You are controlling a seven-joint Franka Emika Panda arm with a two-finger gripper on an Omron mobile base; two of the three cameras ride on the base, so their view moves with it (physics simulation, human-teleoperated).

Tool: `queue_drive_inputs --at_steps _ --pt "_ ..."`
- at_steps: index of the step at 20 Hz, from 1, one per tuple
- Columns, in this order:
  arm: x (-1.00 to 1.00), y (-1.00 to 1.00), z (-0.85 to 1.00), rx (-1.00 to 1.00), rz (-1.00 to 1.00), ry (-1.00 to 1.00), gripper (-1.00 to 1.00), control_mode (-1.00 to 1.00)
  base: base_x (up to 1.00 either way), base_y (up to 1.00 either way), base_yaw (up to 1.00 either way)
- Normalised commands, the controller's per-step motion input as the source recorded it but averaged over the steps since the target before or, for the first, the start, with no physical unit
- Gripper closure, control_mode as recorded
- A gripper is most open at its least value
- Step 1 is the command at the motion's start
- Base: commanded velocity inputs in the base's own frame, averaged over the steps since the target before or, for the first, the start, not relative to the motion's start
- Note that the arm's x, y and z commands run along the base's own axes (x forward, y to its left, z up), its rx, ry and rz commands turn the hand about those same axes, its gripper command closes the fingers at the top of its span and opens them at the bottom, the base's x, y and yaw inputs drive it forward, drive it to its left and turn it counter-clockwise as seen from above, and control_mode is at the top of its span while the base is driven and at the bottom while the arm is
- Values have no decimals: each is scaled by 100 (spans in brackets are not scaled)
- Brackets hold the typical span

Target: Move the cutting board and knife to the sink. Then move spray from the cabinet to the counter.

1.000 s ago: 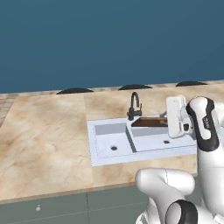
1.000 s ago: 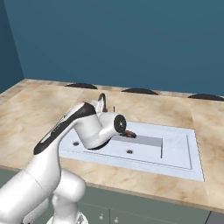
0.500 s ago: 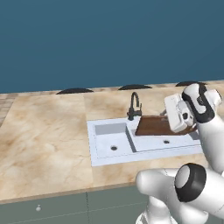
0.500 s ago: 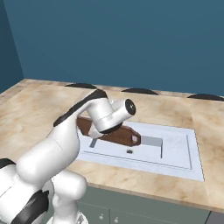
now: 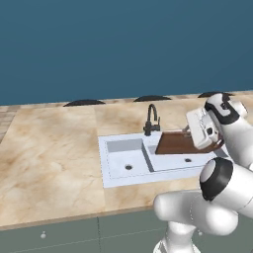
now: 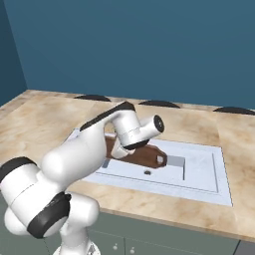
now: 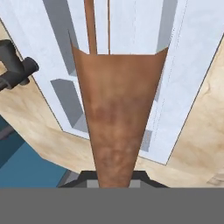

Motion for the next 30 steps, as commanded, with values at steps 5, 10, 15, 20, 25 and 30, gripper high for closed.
queue_drive_inputs --at_steps 5,10,15,20,25,30 --pt "21 -13 -27 0 0 0 100 -100 0 0 0" --pt "28 -11 -24 0 0 0 100 -100 0 0 0" --pt "33 -11 -28 0 0 0 100 -100 0 0 0" --pt "34 -7 -29 0 0 0 100 -100 0 0 0" --pt "32 -5 -32 0 0 0 100 -100 0 0 0" --pt "30 -8 -33 0 2 0 100 -100 0 0 0"
